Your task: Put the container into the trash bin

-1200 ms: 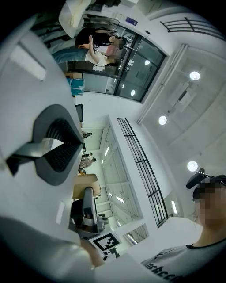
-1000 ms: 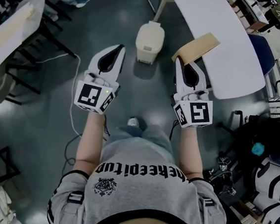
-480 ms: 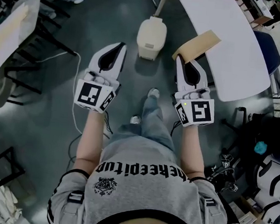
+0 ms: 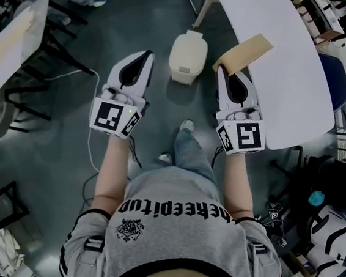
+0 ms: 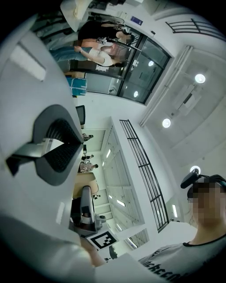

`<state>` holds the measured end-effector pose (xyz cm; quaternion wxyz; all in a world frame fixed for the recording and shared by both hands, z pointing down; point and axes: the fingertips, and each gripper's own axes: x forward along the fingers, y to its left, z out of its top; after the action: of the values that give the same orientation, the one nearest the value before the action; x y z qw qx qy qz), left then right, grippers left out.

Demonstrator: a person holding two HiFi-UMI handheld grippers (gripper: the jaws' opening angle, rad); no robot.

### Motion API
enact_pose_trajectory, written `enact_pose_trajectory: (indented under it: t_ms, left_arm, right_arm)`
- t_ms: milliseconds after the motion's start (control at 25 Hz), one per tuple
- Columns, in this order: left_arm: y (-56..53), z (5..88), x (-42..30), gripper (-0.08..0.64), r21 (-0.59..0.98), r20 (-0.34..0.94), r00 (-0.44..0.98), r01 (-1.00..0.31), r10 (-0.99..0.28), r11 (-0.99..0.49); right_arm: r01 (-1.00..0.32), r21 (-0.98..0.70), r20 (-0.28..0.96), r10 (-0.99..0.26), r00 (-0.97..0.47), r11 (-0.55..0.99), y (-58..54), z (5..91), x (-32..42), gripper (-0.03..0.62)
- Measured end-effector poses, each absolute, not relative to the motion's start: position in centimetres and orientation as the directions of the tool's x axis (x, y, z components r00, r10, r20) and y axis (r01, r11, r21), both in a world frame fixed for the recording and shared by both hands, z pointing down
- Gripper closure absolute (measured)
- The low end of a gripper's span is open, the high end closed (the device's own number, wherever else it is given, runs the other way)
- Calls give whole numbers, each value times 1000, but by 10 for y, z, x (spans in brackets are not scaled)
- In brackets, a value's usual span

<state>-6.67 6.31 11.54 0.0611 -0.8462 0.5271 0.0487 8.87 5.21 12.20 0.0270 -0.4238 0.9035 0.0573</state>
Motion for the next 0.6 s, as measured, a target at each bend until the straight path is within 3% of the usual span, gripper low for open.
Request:
enact_pose_trajectory:
  t_ms: [600]
  left_arm:
    - [-36, 107, -70, 548, -72, -187, 347, -938, -919, -340]
  right_arm:
    - [-739, 76, -91, -733, -674, 669, -59, 121, 98, 575]
